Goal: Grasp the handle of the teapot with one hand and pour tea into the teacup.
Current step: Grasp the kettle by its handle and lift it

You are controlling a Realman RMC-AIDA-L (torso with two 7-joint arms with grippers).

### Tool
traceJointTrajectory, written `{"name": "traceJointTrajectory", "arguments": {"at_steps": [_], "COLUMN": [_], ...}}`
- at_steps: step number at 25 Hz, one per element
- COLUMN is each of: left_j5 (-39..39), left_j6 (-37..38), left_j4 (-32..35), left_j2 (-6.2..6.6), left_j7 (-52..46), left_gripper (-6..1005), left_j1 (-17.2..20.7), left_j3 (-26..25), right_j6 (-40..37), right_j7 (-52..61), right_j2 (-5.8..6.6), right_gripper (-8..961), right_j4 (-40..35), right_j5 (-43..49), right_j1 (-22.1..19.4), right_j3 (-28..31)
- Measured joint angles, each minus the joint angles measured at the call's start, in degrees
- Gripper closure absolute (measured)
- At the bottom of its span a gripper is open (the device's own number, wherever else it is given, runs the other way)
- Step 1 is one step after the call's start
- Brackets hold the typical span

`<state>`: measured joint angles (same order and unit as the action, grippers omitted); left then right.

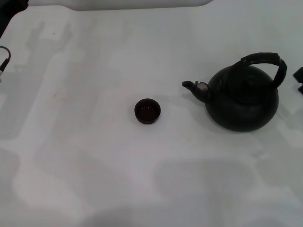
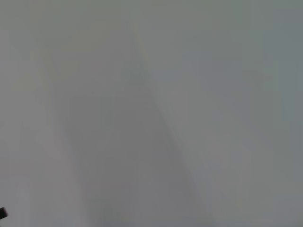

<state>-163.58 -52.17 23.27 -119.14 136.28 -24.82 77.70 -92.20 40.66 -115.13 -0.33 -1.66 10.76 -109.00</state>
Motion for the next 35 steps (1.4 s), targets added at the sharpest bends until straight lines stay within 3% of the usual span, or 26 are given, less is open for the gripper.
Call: {"name": "traceJointTrajectory", "arguments": {"at_steps": [10,21,27,35], "left_j5": [-0.97,-1.05,-1.05,-1.04], "left_j6": [-0.47,-0.54,-0.52,-0.54], "left_j4": [-0.57,-0.6,-0.62,-0.69], "left_j2": [0.03,-0.04,-0.04,-0.13], "left_j7": [-0.11,-0.11,-0.09,-0.11], "left_gripper": [224,224,225,225], "left_j1": [0.16,0.55,0.54,0.73], "left_j3": [-0.44,-0.43,-0.32,-0.32], "right_j6": [7.6,9.97,9.93,9.3], "right_j7": [0.14,-0.26,-0.29,-0.22], "right_j2": [-0.1,-0.18,-0.18,-0.18], "right_gripper": [136,146,368,538], "right_j4": [-0.81,-1.88,-1.87,-2.32], "right_j5": [1.95,1.94,1.93,1.93], "right_j1": [4.63,4.24,4.04,4.0], "right_j3": [-2.99,-3.43,-3.7,-3.67]}}
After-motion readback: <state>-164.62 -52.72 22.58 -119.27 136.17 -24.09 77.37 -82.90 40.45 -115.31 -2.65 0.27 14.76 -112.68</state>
